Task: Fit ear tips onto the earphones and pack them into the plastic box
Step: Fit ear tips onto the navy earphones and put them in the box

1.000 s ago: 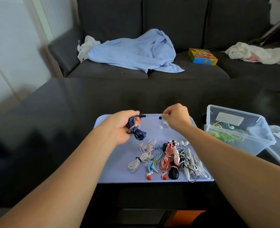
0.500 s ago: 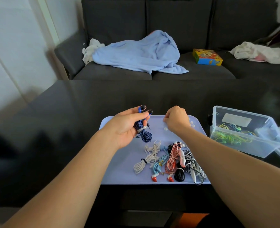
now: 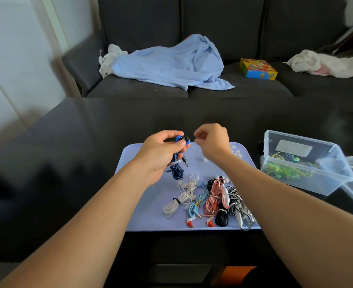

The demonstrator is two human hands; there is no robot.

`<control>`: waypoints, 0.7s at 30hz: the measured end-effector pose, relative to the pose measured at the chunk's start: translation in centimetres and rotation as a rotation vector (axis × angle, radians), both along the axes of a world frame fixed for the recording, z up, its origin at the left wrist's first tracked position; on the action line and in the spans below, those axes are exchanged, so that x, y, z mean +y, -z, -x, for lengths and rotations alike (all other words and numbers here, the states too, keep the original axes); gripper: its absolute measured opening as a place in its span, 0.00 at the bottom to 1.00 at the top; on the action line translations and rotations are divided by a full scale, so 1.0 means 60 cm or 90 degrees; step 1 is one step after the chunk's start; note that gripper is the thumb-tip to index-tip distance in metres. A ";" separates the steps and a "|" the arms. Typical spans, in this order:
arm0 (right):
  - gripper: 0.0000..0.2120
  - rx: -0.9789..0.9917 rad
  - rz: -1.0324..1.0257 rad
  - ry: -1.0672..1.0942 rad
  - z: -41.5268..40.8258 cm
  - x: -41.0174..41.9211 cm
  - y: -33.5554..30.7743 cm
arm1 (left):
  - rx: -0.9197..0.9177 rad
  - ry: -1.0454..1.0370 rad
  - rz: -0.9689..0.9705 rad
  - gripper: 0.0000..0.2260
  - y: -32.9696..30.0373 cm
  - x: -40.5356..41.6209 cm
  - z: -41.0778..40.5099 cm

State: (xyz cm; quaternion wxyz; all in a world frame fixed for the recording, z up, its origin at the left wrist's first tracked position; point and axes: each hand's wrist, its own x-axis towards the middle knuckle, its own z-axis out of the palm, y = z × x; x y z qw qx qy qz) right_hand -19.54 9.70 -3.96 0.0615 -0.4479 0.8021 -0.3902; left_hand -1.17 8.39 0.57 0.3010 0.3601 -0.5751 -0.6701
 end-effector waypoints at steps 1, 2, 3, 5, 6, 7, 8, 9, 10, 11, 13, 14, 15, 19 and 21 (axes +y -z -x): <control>0.07 -0.093 0.061 -0.019 -0.010 0.006 -0.018 | -0.005 -0.009 0.004 0.10 0.000 -0.001 0.001; 0.07 -0.215 0.115 -0.046 -0.021 0.013 -0.039 | -0.008 -0.021 0.005 0.11 0.000 -0.003 0.003; 0.08 -0.346 0.162 -0.082 -0.034 0.023 -0.059 | -0.010 -0.034 0.004 0.11 -0.001 -0.005 0.005; 0.08 -0.518 0.214 -0.156 -0.051 0.046 -0.088 | -0.002 -0.056 -0.015 0.14 -0.004 -0.006 0.008; 0.09 -0.541 0.218 -0.183 -0.056 0.059 -0.095 | 0.007 -0.065 -0.028 0.15 -0.006 -0.006 0.009; 0.09 -0.549 0.216 -0.200 -0.059 0.070 -0.096 | 0.019 -0.072 -0.043 0.16 -0.007 -0.006 0.010; 0.10 -0.549 0.214 -0.206 -0.060 0.081 -0.097 | 0.033 -0.074 -0.060 0.17 -0.008 -0.005 0.011; 0.11 -0.547 0.212 -0.202 -0.060 0.089 -0.095 | 0.046 -0.073 -0.079 0.18 -0.009 -0.004 0.012; 0.11 -0.543 0.215 -0.195 -0.059 0.096 -0.096 | 0.054 -0.069 -0.095 0.19 -0.010 -0.004 0.013; 0.11 -0.541 0.223 -0.186 -0.058 0.102 -0.097 | 0.060 -0.065 -0.108 0.19 -0.011 -0.002 0.014; 0.11 -0.564 0.244 -0.180 -0.056 0.111 -0.099 | 0.075 -0.061 -0.129 0.18 -0.013 0.000 0.016; 0.10 -0.584 0.257 -0.179 -0.055 0.116 -0.100 | 0.084 -0.059 -0.137 0.17 -0.014 0.002 0.018; 0.09 -0.605 0.268 -0.178 -0.056 0.118 -0.100 | 0.088 -0.058 -0.141 0.16 -0.015 0.003 0.018; 0.08 -0.664 0.289 -0.155 -0.059 0.125 -0.100 | 0.101 -0.043 -0.133 0.12 -0.017 0.010 0.026; 0.08 -0.675 0.275 -0.143 -0.060 0.127 -0.098 | 0.106 -0.040 -0.127 0.12 -0.017 0.014 0.029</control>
